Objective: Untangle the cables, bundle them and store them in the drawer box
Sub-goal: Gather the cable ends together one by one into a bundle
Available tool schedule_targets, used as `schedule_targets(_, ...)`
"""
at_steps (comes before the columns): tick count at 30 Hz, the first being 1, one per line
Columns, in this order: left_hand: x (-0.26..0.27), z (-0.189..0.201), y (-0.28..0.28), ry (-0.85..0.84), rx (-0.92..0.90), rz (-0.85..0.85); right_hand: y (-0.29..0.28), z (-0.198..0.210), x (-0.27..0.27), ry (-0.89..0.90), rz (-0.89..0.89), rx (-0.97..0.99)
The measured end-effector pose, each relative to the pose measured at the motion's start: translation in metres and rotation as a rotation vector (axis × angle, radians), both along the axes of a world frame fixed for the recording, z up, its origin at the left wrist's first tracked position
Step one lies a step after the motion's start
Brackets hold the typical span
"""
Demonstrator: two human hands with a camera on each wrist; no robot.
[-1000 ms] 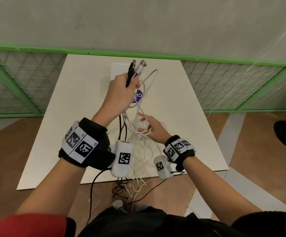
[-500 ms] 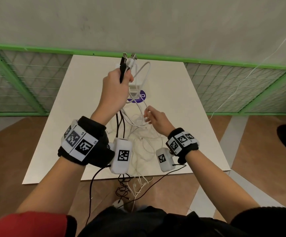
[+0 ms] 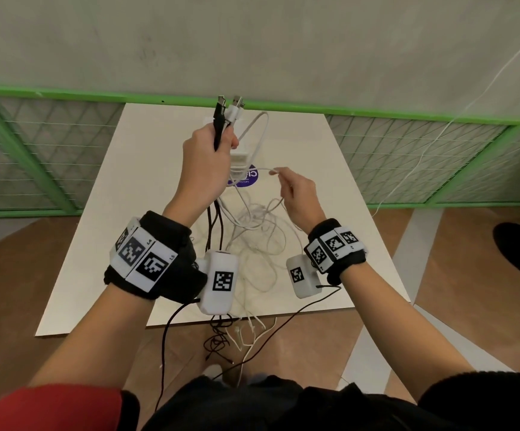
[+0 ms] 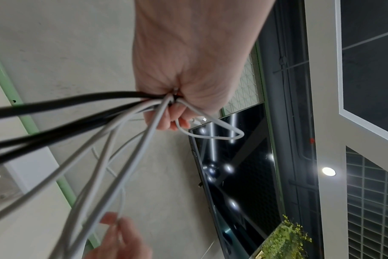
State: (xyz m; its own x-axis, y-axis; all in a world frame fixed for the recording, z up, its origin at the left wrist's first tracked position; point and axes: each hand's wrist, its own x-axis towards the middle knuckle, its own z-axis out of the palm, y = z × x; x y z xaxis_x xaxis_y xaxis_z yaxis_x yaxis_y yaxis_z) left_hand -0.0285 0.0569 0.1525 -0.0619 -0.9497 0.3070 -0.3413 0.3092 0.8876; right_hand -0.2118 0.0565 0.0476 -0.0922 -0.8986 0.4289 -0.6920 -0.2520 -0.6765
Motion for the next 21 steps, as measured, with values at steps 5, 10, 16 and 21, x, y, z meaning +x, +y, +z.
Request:
schedule_targets(5,-0.002,0.000,0.001,-0.008,-0.008,-0.001,-0.004,-0.004,-0.001,-0.070,-0.028,0.030)
schedule_targets(10,-0.007,-0.002,0.002,-0.013,0.002,-0.020,0.000,0.001,0.002,-0.039,0.070,0.160)
schedule_targets(16,-0.017,-0.004,0.013,-0.040,0.047,-0.076,0.035,0.003,0.017,0.096,0.378,0.559)
schedule_targets(21,0.012,-0.009,0.030,-0.111,0.111,-0.118,0.086,-0.032,0.019,-0.039,0.490,0.778)
